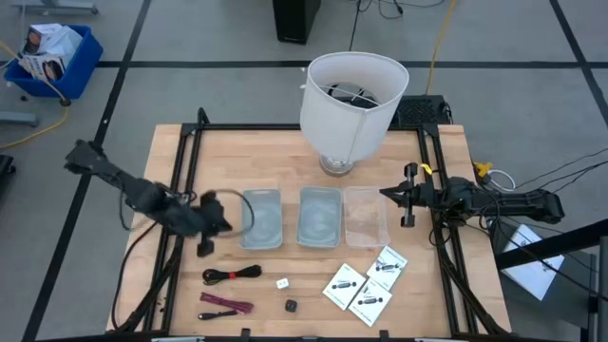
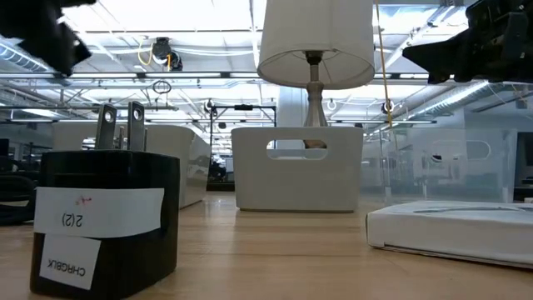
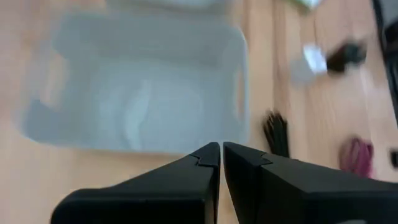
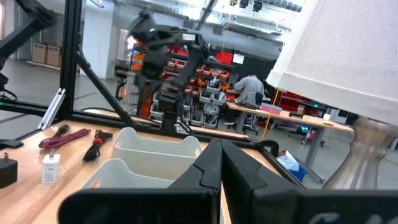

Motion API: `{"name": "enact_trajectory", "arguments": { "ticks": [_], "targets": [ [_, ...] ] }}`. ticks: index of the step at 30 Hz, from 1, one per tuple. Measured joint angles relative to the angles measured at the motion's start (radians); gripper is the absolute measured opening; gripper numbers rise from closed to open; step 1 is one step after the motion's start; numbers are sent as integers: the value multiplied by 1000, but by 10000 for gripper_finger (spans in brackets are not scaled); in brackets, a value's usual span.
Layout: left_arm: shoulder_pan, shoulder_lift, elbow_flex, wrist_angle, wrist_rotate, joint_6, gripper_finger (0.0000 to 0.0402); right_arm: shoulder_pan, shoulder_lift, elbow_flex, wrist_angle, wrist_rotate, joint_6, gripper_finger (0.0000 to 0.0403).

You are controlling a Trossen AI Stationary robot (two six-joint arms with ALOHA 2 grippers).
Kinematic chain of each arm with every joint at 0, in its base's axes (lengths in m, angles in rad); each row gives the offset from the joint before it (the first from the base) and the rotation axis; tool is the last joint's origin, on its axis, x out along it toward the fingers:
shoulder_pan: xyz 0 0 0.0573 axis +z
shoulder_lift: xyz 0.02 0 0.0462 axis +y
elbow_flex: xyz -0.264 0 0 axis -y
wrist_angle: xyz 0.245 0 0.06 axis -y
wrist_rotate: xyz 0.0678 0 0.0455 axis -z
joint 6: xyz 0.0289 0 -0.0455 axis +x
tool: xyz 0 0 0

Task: Pick and place items into bin
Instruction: Put the top black charger cable into the left gray bin

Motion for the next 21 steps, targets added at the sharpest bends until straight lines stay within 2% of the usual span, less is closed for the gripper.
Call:
{"name": "enact_trajectory", "arguments": {
  "ticks": [6, 12, 17, 21],
  "targets": [
    [-109, 220, 2, 35, 28, -199, 26, 0, 0, 0, -6, -1, -17, 0],
    [-123, 337, 2, 40, 111, -228, 40, 0, 0, 0, -6, 0, -26, 0],
    [-125, 371, 2, 119, 256, -295, 105, 0, 0, 0, -1, 0, -25, 0],
    [-145, 370, 2, 239, 280, -333, 184, 0, 0, 0, 1, 2, -25, 0]
  ]
}}
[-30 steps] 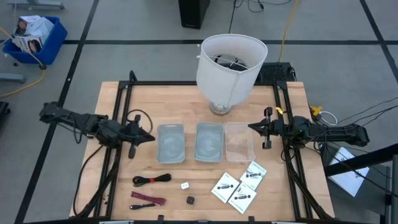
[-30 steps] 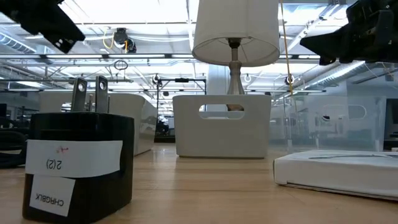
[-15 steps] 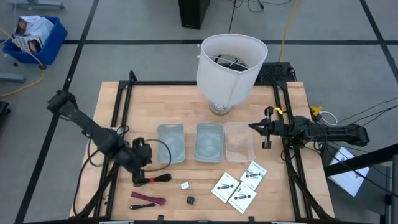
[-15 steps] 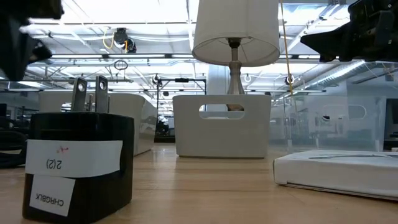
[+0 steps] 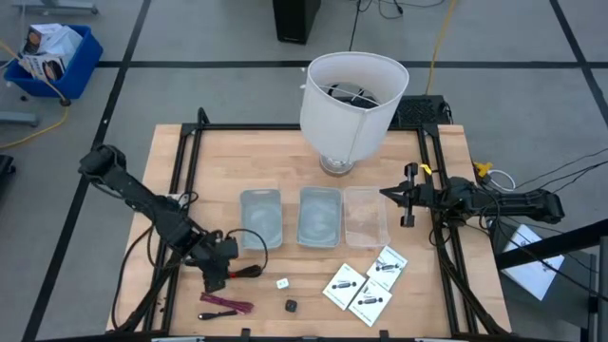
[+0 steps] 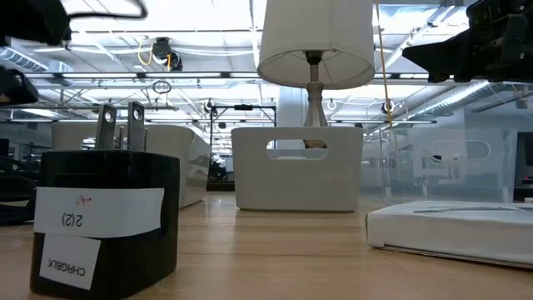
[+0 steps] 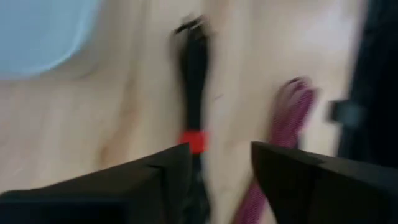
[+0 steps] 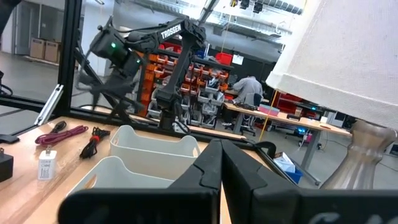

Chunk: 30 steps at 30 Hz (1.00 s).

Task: Pick and place items into bin
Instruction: Put the top black charger cable into the left gray bin

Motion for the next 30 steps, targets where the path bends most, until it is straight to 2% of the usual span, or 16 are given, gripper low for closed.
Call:
{"name": "enact_trajectory", "arguments": {
  "ticks": [3, 5, 10, 17, 25, 30],
  "targets": [
    [-26, 0, 0, 49, -11, 21, 237, 0, 0, 0, 0, 2, 2, 0],
    [-44, 1, 0, 43, -57, 17, 261, 0, 0, 0, 2, 2, 2, 0],
    [-96, 45, 0, 27, -111, 25, 290, 0, 0, 0, 9, 2, 10, 0],
    [-122, 139, 0, 44, -47, 61, 274, 0, 0, 0, 13, 3, 10, 0],
    [-120, 178, 0, 50, -108, 83, 253, 0, 0, 0, 15, 3, 8, 0],
    [-120, 243, 0, 50, -115, 81, 246, 0, 0, 0, 15, 3, 7, 0]
  ]
}}
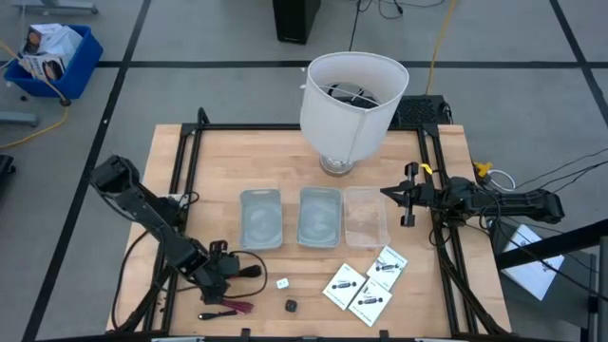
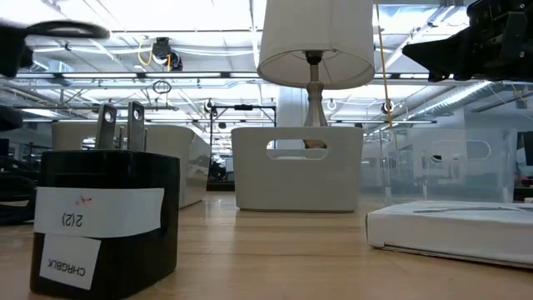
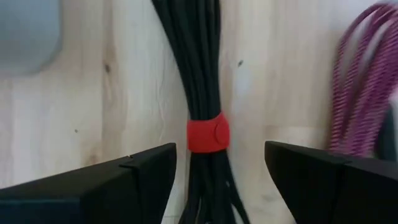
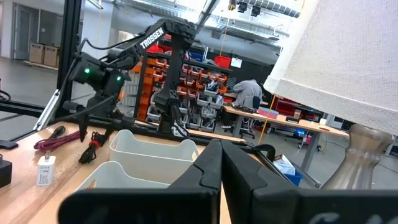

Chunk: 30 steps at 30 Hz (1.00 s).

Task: Pick and place items into bin
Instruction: Put the top black charger cable into the left gray bin

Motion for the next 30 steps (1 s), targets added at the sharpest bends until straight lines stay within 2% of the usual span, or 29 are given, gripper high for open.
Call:
{"name": "enact_trajectory", "arguments": {
  "ticks": [5, 9, 12, 15, 19, 25, 30],
  "targets": [
    [0, 59, 4, 10, 0, 4, 237, 0, 0, 0, 0, 0, 0, 0],
    [0, 58, 3, 9, 0, 3, 211, 0, 0, 0, 0, 0, 1, 0],
    [5, 43, 1, -1, 13, -10, 170, 0, 0, 0, -1, 0, 2, 0],
    [11, 26, -1, -5, 34, -12, 112, 0, 0, 0, -1, 0, 2, 0],
    [23, -3, -2, 5, 139, 44, 38, 0, 0, 0, -1, 0, 1, 0],
    [27, -57, 32, -23, 191, 130, 39, 0, 0, 0, -2, 0, 0, 0],
    [34, -96, 175, -230, 87, 235, 39, 0, 0, 0, -3, 0, 0, 0]
  ]
}}
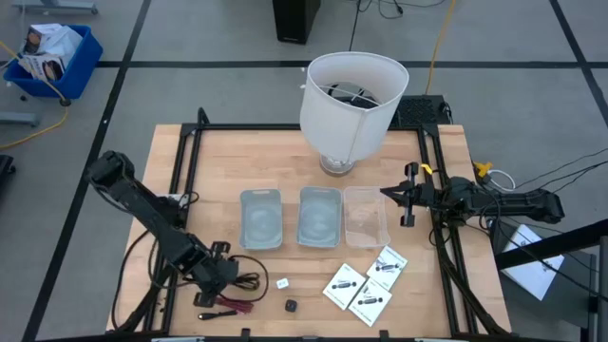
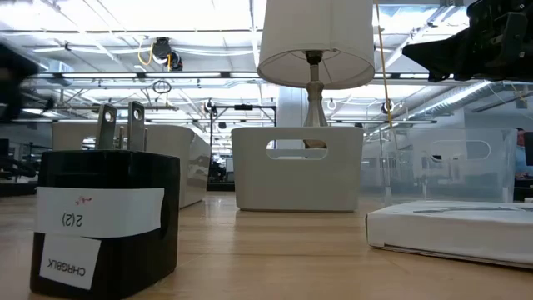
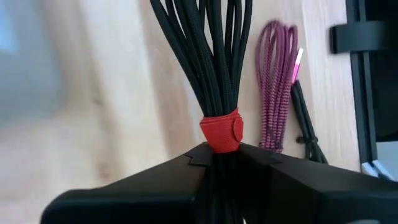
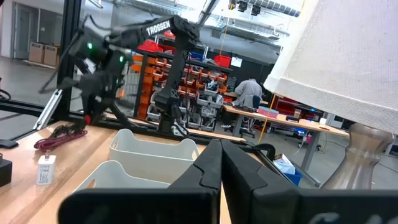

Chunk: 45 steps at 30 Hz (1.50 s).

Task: Pick and place items into bin
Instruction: Put the top black charger cable into the left gray bin

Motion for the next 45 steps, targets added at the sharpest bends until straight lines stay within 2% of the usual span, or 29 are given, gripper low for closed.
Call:
{"name": "enact_trajectory", "arguments": {
  "ticks": [3, 5, 8, 11, 15, 18, 23, 28, 35, 45],
  "targets": [
    [12, -2, 123, -172, -102, 44, 39, 0, 0, 0, 0, 0, 0, 0],
    [25, -3, 194, -254, -211, 28, 39, 0, 0, 0, 1, 0, 0, 0],
    [61, -3, 278, -312, -389, -79, 39, 0, 0, 0, 1, 0, 0, 0],
    [113, -4, 332, -328, -462, -182, 45, 0, 0, 0, 1, 0, 1, 0],
    [189, -4, 347, -325, -473, -232, 54, 0, 0, 0, 2, 0, 0, 0],
    [257, -4, 341, -326, -475, -322, 46, 0, 0, 0, 2, 0, 0, 0],
    [368, -3, 326, -326, -365, -374, 38, 0, 0, 0, 2, 0, 0, 0],
    [456, -3, 286, -318, -312, -351, 42, 0, 0, 0, 2, 0, -4, 0],
    [519, -2, 201, -240, -234, -342, 38, 0, 0, 0, 2, 0, -21, 0],
    [565, -2, 137, -195, -213, -341, 38, 0, 0, 0, 2, 0, -25, 0]
  ]
}}
